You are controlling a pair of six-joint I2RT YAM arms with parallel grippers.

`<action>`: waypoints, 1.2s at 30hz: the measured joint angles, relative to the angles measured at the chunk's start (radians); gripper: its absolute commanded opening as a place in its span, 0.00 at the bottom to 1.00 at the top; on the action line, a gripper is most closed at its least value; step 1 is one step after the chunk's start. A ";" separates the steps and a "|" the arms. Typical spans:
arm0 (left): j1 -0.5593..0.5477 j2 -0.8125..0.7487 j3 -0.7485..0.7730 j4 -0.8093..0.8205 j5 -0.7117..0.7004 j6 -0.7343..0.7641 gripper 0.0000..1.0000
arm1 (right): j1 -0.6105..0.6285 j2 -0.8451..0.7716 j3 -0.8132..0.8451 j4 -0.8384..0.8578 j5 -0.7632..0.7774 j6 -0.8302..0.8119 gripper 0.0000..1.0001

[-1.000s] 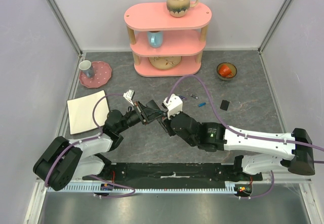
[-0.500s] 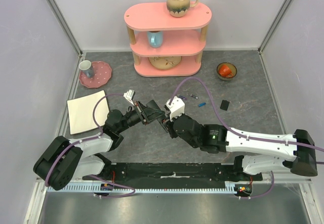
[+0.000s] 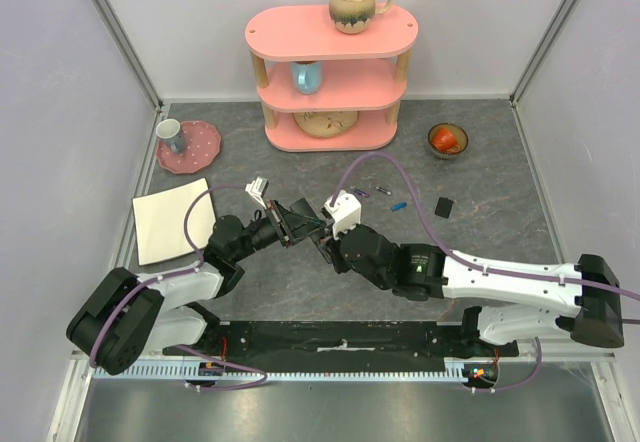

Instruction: Load the batteries into the remote control

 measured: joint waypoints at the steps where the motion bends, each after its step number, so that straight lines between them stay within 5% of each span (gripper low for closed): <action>1: 0.000 0.000 0.000 -0.006 0.000 0.000 0.02 | -0.001 0.004 0.001 0.000 -0.002 0.000 0.00; 9: 0.002 0.000 -0.004 -0.030 -0.002 0.003 0.02 | -0.005 0.035 0.021 -0.018 -0.019 0.005 0.15; 16: 0.002 -0.008 -0.006 -0.027 -0.002 0.003 0.02 | -0.005 0.037 0.039 -0.042 -0.024 0.019 0.17; 36: 0.002 -0.041 -0.019 0.030 -0.026 0.002 0.02 | 0.000 0.064 0.121 -0.099 -0.042 0.057 0.57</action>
